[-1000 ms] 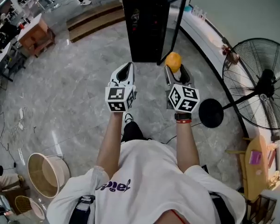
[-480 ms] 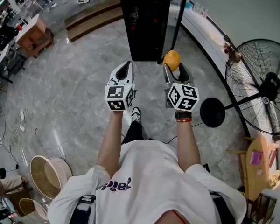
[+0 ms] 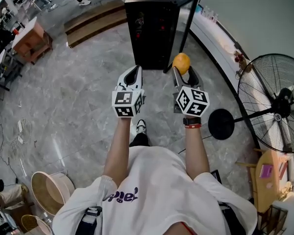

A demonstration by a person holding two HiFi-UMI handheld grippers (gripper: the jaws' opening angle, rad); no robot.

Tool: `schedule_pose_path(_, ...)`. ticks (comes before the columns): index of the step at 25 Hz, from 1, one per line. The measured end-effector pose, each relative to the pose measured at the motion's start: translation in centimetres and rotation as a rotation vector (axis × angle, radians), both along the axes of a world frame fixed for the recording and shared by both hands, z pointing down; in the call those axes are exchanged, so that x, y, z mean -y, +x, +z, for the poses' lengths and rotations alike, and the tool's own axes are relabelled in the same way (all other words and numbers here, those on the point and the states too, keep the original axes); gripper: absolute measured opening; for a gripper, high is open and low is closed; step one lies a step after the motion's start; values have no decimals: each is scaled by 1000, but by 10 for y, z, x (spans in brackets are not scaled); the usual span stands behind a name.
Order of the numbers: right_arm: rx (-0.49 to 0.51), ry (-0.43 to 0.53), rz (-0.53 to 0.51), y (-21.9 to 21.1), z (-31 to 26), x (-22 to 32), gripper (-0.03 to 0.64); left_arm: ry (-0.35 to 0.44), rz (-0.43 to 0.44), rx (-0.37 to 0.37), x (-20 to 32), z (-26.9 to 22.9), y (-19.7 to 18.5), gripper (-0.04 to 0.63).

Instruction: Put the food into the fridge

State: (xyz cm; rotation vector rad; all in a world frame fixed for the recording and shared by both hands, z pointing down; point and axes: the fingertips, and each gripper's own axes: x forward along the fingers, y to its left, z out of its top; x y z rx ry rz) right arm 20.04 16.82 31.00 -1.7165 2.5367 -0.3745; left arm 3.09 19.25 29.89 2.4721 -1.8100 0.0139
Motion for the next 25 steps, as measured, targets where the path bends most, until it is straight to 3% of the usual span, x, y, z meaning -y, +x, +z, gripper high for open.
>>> schedule_pose_path(25, -22, -26, 22, -86, 4, 172, 293, -46, 59, -46, 179, 15, -74, 17)
